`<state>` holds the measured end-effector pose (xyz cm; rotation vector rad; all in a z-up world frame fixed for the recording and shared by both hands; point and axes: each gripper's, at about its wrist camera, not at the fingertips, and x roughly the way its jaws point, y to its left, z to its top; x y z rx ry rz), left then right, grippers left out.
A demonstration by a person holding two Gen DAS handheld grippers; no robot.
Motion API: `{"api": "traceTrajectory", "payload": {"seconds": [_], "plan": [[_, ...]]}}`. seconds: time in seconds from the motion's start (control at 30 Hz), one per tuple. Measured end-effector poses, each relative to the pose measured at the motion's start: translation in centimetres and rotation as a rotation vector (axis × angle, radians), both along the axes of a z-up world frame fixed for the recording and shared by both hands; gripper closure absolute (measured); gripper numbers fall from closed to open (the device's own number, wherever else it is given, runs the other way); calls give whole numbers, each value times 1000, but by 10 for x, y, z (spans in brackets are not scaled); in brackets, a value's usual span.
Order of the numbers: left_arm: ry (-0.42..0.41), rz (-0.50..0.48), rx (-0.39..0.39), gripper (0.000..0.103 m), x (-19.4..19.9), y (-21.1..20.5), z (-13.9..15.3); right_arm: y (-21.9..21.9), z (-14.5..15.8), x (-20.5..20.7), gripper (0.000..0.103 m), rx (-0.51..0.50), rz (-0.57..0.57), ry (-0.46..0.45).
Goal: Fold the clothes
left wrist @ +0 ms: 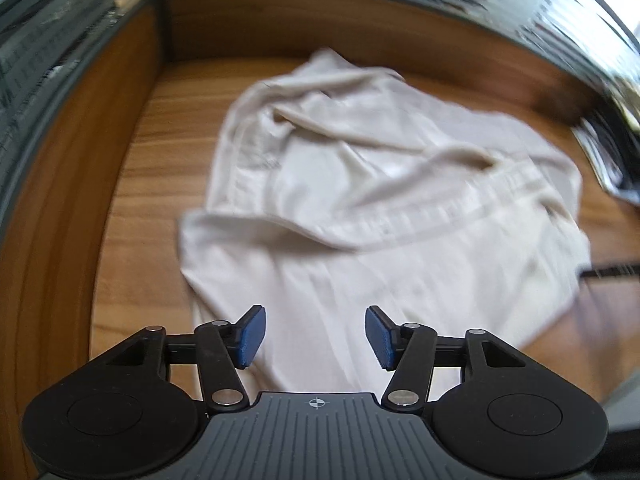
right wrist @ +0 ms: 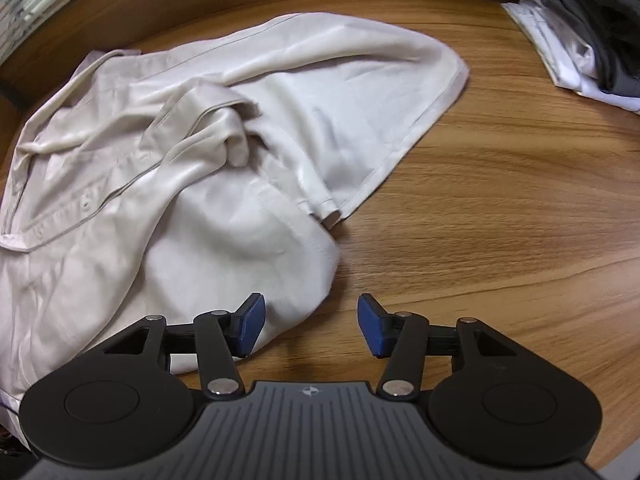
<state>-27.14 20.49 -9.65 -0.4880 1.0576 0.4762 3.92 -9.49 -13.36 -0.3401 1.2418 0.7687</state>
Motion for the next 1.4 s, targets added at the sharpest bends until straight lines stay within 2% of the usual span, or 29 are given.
{"api": "traceTrajectory", "payload": {"seconds": [0.2, 0.37, 0.57, 0.67, 0.73, 0.77, 0.8, 0.83, 0.9, 0.97, 1.13, 1.27, 1.4], "plan": [[38, -91, -47, 41, -11, -43, -8, 5, -7, -4, 46, 18, 20, 1], [73, -145, -52, 39, -9, -77, -24, 2, -7, -1, 46, 24, 48, -1], [102, -154, -49, 39, 0, -107, -34, -3, -5, 1, 46, 30, 83, -7], [141, -143, -22, 40, 7, -118, -46, -9, -2, 1, 46, 30, 105, -11], [181, -106, 13, 43, 10, -122, -55, -14, 1, 0, 46, 29, 117, -13], [200, -78, 34, 51, 10, -123, -58, -17, 2, 0, 46, 29, 123, -14], [218, -48, 53, 62, 9, -121, -60, -19, 4, 0, 46, 31, 123, -15], [226, -24, 66, 69, 8, -117, -61, -21, 5, 0, 46, 33, 122, -17], [223, 13, 84, 88, 5, -108, -59, -26, 9, 1, 45, 37, 121, -19], [206, 37, 107, 96, 4, -98, -53, -30, 12, 1, 45, 45, 112, -21], [168, 70, 177, 96, 6, -62, -35, -38, 17, 1, 45, 75, 64, -20], [163, 80, 211, 95, 12, -28, -32, -40, 17, -5, 45, 91, 29, -19], [177, 81, 213, 83, 14, 1, -38, -42, 16, -12, 44, 98, 1, -21]]}}
